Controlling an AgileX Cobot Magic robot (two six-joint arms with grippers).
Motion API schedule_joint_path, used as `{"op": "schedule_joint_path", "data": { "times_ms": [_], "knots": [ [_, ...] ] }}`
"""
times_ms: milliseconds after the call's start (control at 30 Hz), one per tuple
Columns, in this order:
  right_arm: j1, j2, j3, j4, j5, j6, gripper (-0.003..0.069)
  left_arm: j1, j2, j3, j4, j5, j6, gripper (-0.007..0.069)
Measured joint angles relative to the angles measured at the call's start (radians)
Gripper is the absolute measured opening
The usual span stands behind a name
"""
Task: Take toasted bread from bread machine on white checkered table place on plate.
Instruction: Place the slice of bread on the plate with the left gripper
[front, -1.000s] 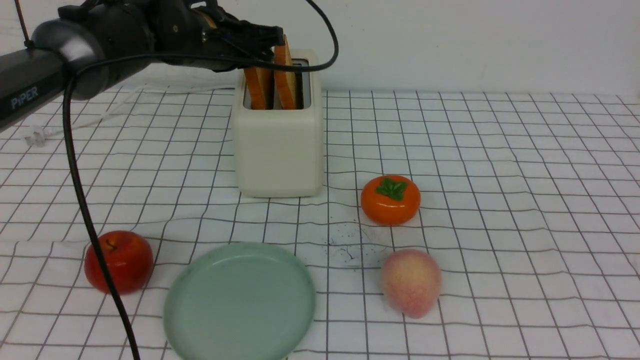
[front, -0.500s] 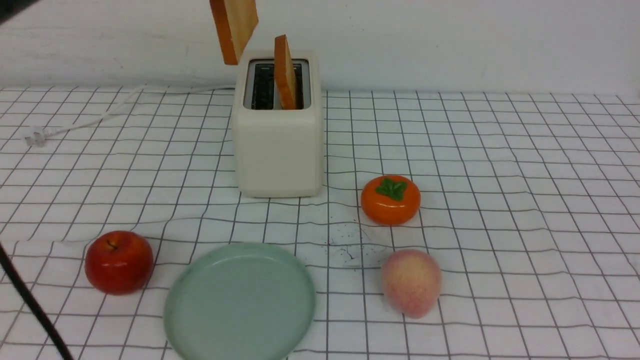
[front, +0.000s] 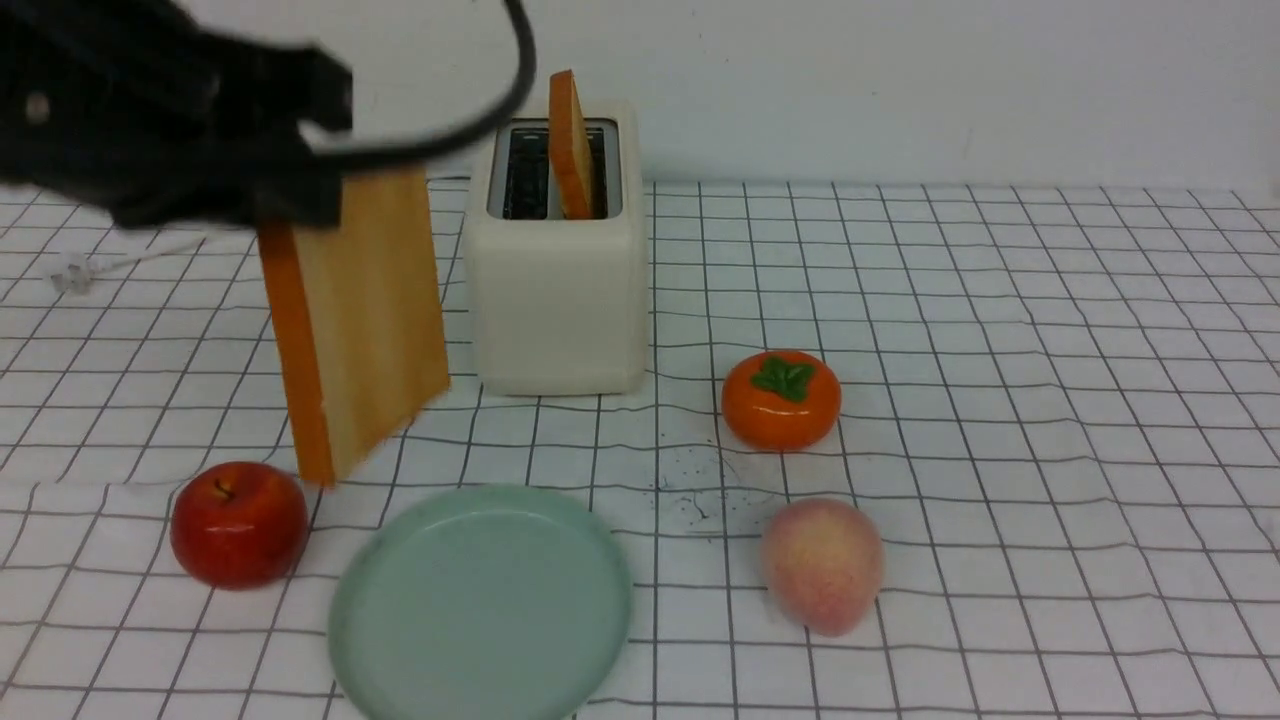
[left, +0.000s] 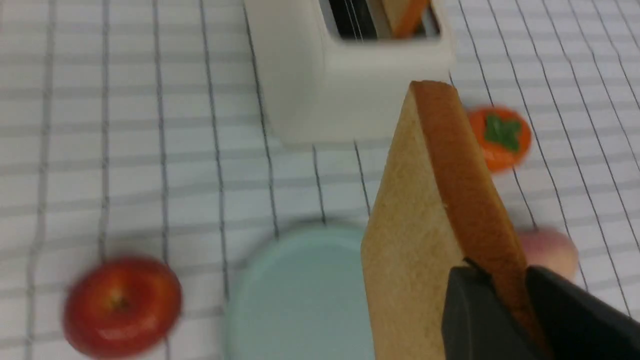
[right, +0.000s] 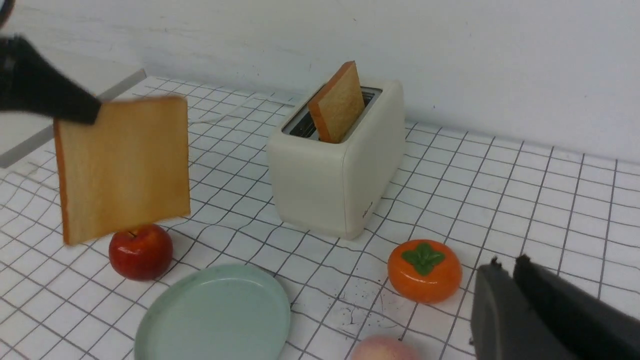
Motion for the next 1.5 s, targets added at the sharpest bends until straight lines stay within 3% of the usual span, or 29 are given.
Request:
{"op": "schedule_joint_path", "data": {
  "times_ms": [167,300,767,1033,1100,1233,1333,1500],
  "knots": [
    [0.0,-0.01,0.0,0.01,0.021,0.0,0.0047,0.0,-0.007,0.316,-0.286,-0.11,0.194,0.0099],
    [0.0,-0.01,0.0,0.024,0.033,0.0,0.005,0.0,0.066,0.414,-0.395,-0.232,0.33,0.0099],
    [0.0,-0.011,0.0,0.05,0.072,0.0,0.0051,0.0,0.206,0.421,-0.458,-0.437,0.409,0.0122],
    [0.0,-0.011,0.0,0.05,0.089,0.0,0.0053,0.0,0.214,0.421,-0.437,-0.45,0.41,0.0354],
    [0.0,-0.011,0.0,0.051,0.12,0.0,0.0053,0.0,0.211,0.421,-0.417,-0.448,0.41,0.0461],
    [0.0,-0.011,0.0,0.051,0.223,0.001,0.0053,0.0,0.181,0.421,-0.412,-0.447,0.41,0.0585],
    [0.0,-0.012,0.0,0.044,0.339,0.019,0.0053,0.0,0.135,0.421,-0.411,-0.458,0.41,0.0622],
    [0.0,-0.011,0.0,0.006,0.466,0.049,0.0055,0.0,0.062,0.421,-0.411,-0.491,0.428,0.0609]
  ]
}}
